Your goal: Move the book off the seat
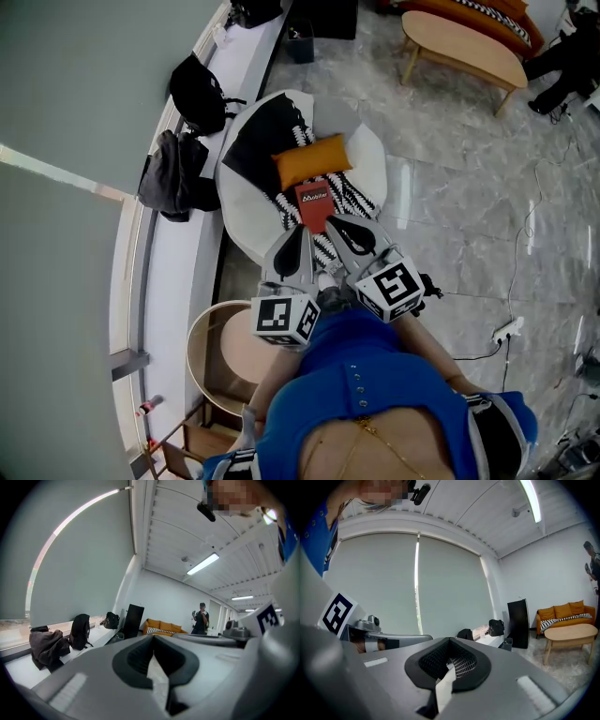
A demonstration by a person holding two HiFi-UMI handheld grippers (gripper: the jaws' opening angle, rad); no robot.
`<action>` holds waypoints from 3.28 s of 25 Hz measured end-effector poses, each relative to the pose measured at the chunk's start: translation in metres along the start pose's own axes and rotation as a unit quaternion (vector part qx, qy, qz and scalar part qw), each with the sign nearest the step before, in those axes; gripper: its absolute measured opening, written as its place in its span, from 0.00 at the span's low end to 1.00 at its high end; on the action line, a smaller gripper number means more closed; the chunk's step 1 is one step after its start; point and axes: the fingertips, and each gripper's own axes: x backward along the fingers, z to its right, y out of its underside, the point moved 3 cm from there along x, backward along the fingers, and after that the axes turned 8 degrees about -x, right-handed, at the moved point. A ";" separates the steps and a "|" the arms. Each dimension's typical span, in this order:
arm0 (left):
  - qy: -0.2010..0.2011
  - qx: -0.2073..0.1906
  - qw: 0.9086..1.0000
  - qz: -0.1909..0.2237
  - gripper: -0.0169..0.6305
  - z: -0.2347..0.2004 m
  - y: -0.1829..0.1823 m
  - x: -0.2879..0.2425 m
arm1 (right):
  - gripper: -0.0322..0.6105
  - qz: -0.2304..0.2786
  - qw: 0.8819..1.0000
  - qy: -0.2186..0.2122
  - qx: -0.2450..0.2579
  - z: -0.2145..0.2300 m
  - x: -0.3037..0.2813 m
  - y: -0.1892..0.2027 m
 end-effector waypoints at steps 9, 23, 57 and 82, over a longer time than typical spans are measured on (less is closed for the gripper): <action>-0.030 -0.002 0.999 0.022 0.03 0.006 -0.034 -0.036 | 0.05 0.005 0.999 -0.048 0.012 0.027 -0.020 -0.042; -0.049 0.004 0.999 0.021 0.03 0.014 -0.039 -0.066 | 0.05 -0.004 0.998 -0.064 0.010 0.057 -0.027 -0.052; -0.059 0.062 0.988 -0.126 0.03 -0.098 0.135 -0.172 | 0.05 -0.138 0.989 -0.025 -0.054 0.150 -0.161 0.099; -0.075 0.166 0.919 -0.351 0.41 -0.236 0.750 -0.285 | 0.41 -0.368 0.902 0.096 -0.203 0.368 -0.281 0.708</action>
